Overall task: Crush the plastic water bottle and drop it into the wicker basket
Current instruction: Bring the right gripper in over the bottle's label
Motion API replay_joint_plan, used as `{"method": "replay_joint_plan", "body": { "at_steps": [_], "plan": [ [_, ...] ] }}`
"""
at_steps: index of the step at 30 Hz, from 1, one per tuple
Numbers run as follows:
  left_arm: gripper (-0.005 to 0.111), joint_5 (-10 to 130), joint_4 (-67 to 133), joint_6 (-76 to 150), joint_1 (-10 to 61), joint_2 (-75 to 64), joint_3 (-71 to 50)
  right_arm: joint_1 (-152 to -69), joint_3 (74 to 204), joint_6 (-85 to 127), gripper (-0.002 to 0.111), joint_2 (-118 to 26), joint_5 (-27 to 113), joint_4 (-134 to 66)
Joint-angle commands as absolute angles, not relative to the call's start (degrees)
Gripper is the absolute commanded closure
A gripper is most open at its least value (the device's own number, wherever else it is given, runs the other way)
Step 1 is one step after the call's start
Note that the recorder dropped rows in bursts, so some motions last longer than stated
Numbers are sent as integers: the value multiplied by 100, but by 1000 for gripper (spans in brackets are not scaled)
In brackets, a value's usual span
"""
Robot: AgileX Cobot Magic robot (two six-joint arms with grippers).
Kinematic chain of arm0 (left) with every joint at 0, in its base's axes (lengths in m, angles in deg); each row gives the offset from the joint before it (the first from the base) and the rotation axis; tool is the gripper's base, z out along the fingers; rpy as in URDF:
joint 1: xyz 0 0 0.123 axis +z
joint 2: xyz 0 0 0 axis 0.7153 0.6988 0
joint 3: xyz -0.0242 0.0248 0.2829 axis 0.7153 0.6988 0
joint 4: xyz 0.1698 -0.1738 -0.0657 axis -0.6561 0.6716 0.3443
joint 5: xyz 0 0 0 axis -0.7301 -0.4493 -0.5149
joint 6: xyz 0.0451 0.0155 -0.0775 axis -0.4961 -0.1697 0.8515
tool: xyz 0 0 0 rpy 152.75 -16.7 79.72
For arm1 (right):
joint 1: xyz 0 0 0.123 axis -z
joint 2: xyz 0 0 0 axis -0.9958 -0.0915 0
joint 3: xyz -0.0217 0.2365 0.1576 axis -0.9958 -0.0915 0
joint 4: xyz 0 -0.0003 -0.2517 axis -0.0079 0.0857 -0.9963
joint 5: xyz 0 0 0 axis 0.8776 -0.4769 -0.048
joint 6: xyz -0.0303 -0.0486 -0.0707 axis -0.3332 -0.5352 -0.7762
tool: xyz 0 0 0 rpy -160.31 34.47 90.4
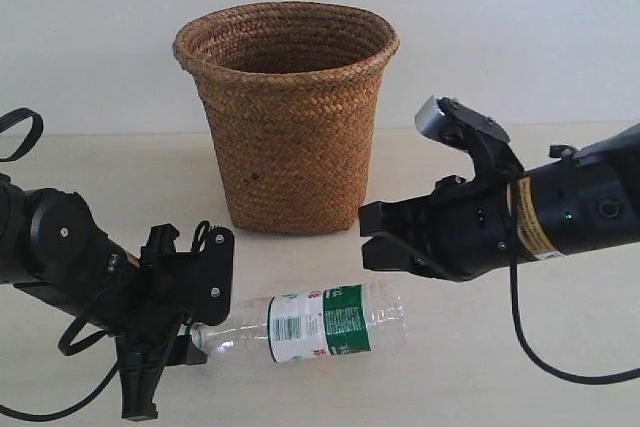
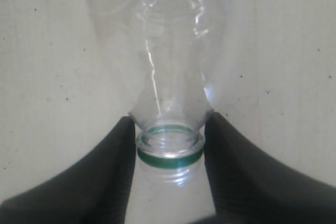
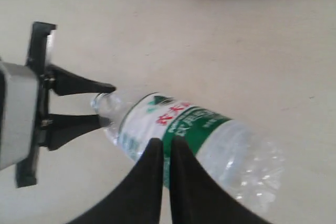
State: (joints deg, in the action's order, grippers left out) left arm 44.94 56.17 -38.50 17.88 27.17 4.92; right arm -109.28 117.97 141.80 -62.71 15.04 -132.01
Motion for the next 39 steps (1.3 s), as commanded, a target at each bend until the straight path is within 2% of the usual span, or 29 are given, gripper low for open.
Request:
{"method": "replay_joint_plan", "body": {
  "at_steps": [1, 8, 19, 39],
  "plan": [
    [103, 4471, 5658, -3771, 1760, 2726, 469, -11014, 11717, 14171, 107, -6295, 2081, -13382],
    [103, 4471, 5658, -3771, 1760, 2726, 469, -12078, 11696, 14111, 107, -6295, 3301, -13382],
    [103, 4469, 5658, -3771, 1760, 2726, 469, -12133, 11710, 14118, 107, -7178, 3502, -13163],
    [103, 4420, 5433, -3826, 1760, 2726, 469, -12133, 12151, 13951, 107, -7025, 3542, -13186]
  ]
}}
